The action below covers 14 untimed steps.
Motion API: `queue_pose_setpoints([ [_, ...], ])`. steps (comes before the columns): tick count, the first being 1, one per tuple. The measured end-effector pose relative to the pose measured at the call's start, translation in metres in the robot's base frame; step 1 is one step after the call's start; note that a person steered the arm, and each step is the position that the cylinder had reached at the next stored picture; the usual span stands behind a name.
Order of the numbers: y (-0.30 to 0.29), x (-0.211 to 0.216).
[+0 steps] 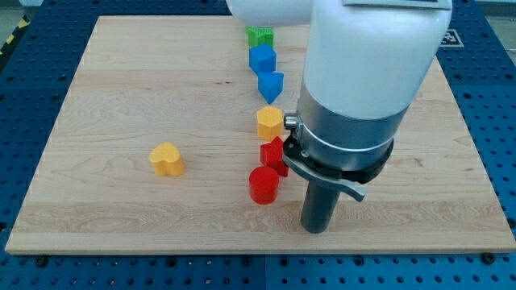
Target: Move the red circle to the right
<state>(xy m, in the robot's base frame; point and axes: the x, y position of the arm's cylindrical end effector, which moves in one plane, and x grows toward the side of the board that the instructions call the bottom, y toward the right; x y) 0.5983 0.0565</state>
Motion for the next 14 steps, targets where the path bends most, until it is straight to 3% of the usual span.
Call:
queue_pose_setpoints([
  [1,-0.042,0.0],
  [4,-0.085,-0.012],
  [9,-0.03,-0.014],
  [14,-0.096,-0.009],
])
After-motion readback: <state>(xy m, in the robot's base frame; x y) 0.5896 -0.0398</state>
